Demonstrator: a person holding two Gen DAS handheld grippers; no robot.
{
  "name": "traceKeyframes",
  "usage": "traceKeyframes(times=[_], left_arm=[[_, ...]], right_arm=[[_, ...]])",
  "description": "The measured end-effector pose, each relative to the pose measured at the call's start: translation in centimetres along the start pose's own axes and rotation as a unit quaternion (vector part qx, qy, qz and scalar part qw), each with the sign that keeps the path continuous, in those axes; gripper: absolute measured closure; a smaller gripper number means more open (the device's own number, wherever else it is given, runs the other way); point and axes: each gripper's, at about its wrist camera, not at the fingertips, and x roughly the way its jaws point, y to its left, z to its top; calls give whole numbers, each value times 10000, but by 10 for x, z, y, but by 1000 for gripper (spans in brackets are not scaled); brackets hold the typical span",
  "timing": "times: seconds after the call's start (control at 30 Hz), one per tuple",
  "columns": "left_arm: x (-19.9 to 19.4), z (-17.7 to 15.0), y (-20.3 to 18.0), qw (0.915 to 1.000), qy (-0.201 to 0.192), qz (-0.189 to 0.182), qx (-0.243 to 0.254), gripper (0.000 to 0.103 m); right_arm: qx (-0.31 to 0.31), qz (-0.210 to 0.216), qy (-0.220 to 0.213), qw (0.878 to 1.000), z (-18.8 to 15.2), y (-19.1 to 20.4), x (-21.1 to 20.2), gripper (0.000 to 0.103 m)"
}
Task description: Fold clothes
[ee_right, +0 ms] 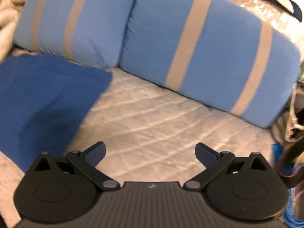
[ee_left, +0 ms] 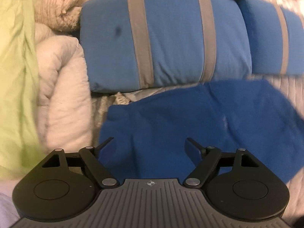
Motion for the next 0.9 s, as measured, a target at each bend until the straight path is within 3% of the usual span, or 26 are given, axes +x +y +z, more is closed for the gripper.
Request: traceKeyframes(times=[0.17, 0.37, 0.5, 0.9], left_arm=[[-31, -3, 30, 9998, 31, 1, -196, 24], [-58, -2, 65, 9993, 95, 244, -285, 24], [-80, 1, 87, 9984, 33, 293, -490, 24], [-131, 0, 117, 9948, -211, -312, -949, 24]], right_arm=[[323, 138, 43, 9994, -8, -40, -15, 0], [101, -613, 103, 9980, -9, -64, -34, 0], [-68, -874, 49, 9961, -8, -73, -47, 0], [-442, -1429, 59, 9887, -14, -134, -82, 0]])
